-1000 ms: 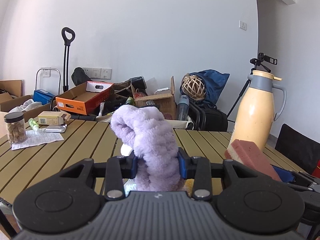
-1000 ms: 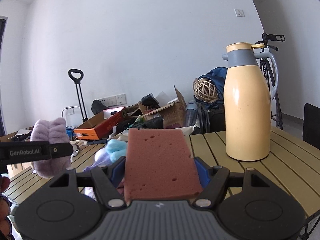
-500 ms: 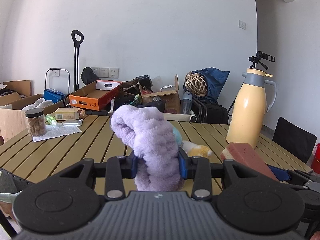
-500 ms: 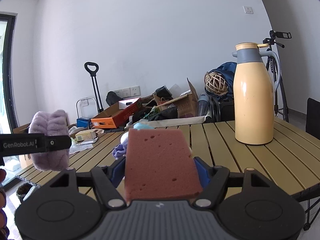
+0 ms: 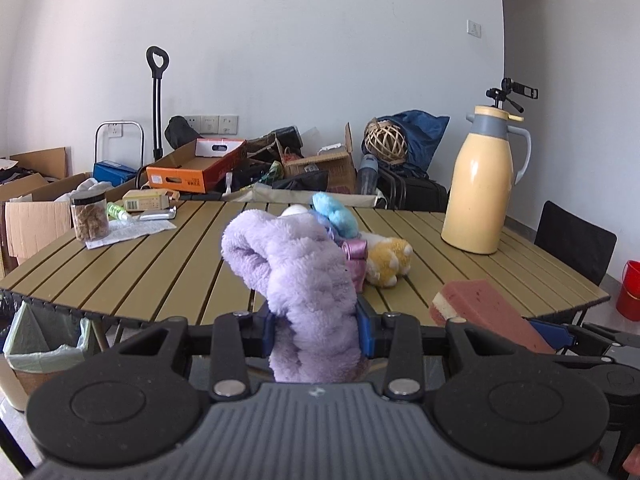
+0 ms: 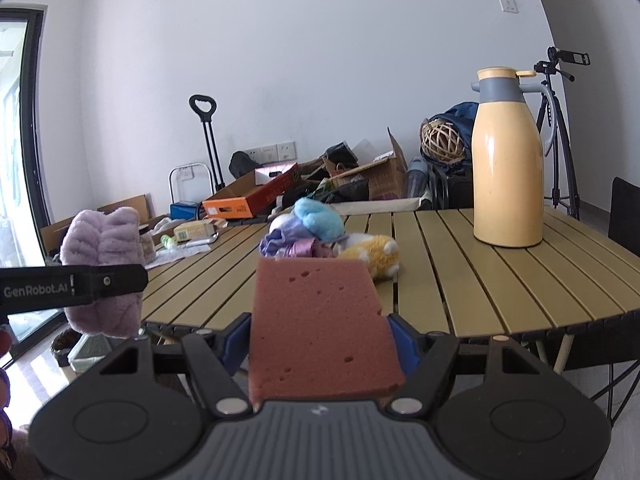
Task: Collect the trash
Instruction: 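Lift both held items off the table and carry them over the black bin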
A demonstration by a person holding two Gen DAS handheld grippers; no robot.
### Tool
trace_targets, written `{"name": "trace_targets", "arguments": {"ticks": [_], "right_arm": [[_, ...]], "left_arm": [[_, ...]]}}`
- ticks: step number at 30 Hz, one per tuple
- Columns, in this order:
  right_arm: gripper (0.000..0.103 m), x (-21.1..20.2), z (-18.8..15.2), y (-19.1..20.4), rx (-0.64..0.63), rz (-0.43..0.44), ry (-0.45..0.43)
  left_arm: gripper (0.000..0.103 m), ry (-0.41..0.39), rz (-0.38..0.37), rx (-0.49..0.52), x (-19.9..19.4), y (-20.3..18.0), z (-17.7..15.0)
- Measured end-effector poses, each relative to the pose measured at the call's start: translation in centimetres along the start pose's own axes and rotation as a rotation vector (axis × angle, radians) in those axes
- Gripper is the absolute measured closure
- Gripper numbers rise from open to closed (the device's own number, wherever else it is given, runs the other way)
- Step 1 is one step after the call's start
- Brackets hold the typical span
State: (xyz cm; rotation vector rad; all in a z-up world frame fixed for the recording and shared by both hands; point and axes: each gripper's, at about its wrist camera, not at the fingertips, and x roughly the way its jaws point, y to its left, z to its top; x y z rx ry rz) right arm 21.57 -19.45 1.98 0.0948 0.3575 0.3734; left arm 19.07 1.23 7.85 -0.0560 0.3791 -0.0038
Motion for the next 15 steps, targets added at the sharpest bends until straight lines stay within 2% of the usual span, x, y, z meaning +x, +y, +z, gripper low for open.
{"name": "trace_targets", "arguments": {"ticks": [15], "right_arm": [[0.033, -0.7, -4.4, 0.0, 0.003, -0.008, 0.139]], "left_arm": [[0.064, 0.145, -0.001, 0.02, -0.5, -0.2, -5.7]]}}
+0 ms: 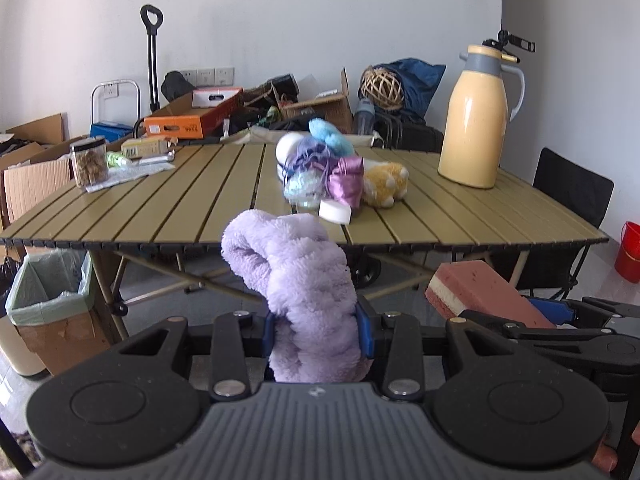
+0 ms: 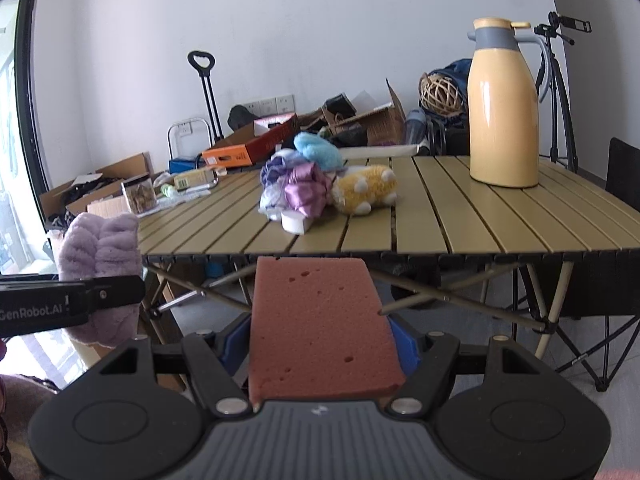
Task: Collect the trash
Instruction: 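Lift both held items off the table and carry them over the black bin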
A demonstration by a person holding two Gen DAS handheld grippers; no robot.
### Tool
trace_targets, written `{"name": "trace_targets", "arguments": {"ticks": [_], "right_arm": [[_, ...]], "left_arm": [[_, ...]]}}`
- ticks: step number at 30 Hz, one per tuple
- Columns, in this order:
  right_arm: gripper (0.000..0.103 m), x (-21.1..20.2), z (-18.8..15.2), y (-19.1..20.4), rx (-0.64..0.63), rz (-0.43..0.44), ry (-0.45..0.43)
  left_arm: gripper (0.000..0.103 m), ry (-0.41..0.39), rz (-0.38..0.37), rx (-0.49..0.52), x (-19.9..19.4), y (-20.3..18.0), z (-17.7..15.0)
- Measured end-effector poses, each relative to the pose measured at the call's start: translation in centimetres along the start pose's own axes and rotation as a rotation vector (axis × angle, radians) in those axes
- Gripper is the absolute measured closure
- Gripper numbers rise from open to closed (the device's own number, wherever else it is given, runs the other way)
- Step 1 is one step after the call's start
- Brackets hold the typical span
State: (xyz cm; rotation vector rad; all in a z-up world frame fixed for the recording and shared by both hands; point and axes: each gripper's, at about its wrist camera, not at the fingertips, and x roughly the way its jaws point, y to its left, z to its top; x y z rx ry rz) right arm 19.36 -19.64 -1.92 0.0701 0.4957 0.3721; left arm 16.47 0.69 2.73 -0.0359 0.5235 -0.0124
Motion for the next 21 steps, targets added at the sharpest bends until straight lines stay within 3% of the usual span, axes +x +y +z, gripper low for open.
{"name": "trace_targets", "arguments": {"ticks": [21], "right_arm": [[0.033, 4.9, -7.9, -0.6, 0.019, -0.025, 0.325]], "left_arm": [[0.064, 0.301, 0.034, -0.047, 6.3, 1.3, -8.6]]}}
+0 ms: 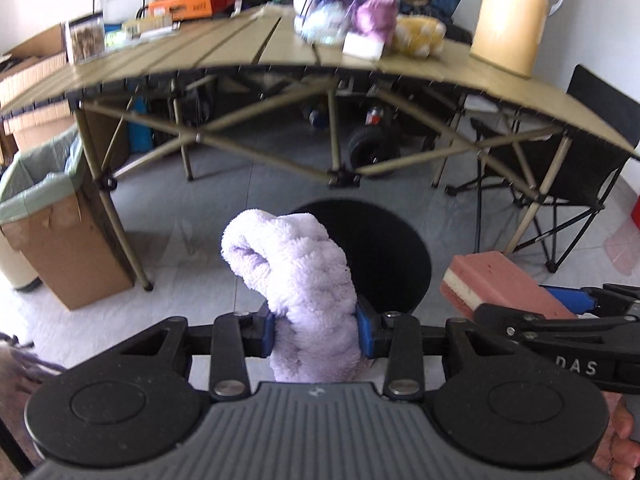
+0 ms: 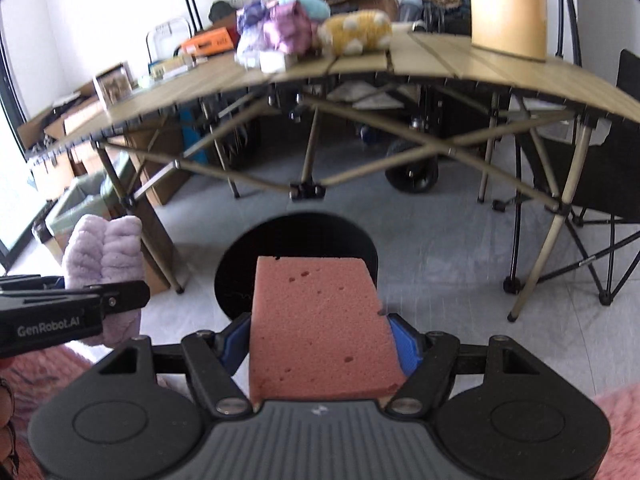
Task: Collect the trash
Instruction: 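Lift both held items off the table and carry them over the black bin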
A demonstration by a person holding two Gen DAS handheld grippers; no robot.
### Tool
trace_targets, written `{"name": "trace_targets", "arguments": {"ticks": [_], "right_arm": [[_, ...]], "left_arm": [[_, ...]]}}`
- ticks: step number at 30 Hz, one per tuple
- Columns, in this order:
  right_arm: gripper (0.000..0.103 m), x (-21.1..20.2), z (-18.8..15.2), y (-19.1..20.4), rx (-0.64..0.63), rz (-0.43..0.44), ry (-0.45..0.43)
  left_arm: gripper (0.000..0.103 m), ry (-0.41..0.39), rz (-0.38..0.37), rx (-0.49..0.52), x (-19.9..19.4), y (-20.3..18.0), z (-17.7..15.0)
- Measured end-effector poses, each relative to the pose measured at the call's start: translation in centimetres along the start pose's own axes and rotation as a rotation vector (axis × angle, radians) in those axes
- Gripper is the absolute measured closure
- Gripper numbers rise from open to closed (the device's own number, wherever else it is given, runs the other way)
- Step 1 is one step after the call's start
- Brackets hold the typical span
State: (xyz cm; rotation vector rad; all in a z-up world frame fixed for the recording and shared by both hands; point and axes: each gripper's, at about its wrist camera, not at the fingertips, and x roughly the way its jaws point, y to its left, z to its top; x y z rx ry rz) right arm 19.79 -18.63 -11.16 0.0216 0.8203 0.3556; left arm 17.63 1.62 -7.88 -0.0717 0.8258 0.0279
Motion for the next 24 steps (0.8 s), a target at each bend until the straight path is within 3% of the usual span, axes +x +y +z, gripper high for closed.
{"name": "trace_targets", "arguments": {"ticks": [11, 24], "right_arm": [[0.033, 3.5, -1.5, -0.1, -0.001, -0.032, 0.139], [0.033, 4.3, -1.3, -0.1, -0.004, -0.041, 0.166]], "left_arm": [[0.064, 0.101, 0.045, -0.02, 3.0, 0.9, -1.3], [0.064, 0.14, 0.063, -0.032, 4.4, 1.1, -1.3]]}}
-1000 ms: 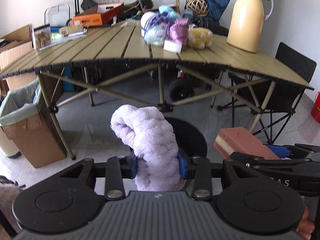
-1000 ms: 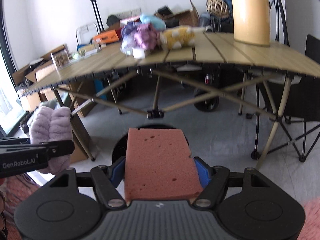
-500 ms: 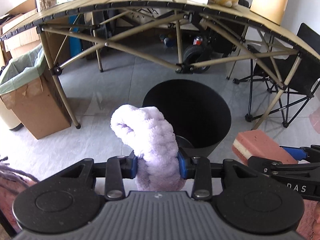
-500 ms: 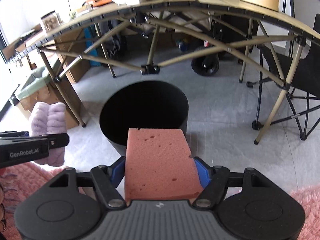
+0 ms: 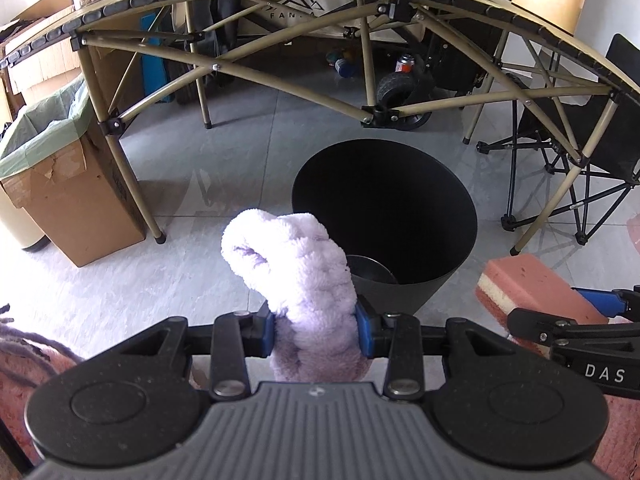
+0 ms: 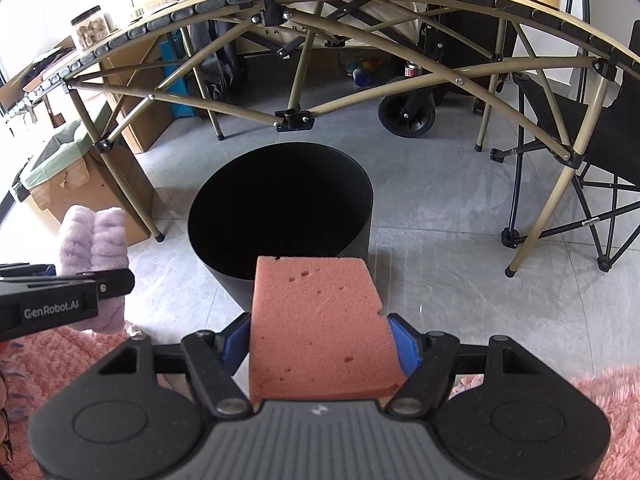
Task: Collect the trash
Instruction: 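Lift both held items off the table and carry them over the black bin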
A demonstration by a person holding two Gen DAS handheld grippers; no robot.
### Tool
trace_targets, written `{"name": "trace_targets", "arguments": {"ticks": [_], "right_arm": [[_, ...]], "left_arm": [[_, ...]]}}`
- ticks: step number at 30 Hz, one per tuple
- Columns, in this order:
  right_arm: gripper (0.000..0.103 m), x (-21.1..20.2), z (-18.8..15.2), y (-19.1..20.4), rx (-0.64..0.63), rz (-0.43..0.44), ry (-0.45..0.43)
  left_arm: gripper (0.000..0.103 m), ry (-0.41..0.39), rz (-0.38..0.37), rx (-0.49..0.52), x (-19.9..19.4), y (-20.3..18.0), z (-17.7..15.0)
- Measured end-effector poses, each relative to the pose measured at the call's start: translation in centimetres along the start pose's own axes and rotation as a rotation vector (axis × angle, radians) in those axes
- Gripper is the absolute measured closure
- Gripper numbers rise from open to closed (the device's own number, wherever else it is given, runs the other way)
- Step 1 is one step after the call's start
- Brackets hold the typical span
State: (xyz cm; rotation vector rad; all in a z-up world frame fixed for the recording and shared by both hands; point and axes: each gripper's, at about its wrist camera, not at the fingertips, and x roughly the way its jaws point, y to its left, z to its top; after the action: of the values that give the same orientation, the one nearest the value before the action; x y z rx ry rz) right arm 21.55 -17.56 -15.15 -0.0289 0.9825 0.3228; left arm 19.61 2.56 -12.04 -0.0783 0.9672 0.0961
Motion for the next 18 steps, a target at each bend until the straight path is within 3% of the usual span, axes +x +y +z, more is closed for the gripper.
{"name": "trace_targets", "arguments": {"ticks": [8, 18], "right_arm": [[0.033, 0.9, 1.2, 0.2, -0.003, -0.022, -0.004], [0.033, 2.6, 5.2, 2.2, -0.068, -0.01, -0.031]], "left_arm": [[0.064, 0.014, 0.041, -0.024, 1.2, 0.9, 0.6], [0.064, 0.01, 0.078, -0.052, 2.4, 2.3, 2.2]]}}
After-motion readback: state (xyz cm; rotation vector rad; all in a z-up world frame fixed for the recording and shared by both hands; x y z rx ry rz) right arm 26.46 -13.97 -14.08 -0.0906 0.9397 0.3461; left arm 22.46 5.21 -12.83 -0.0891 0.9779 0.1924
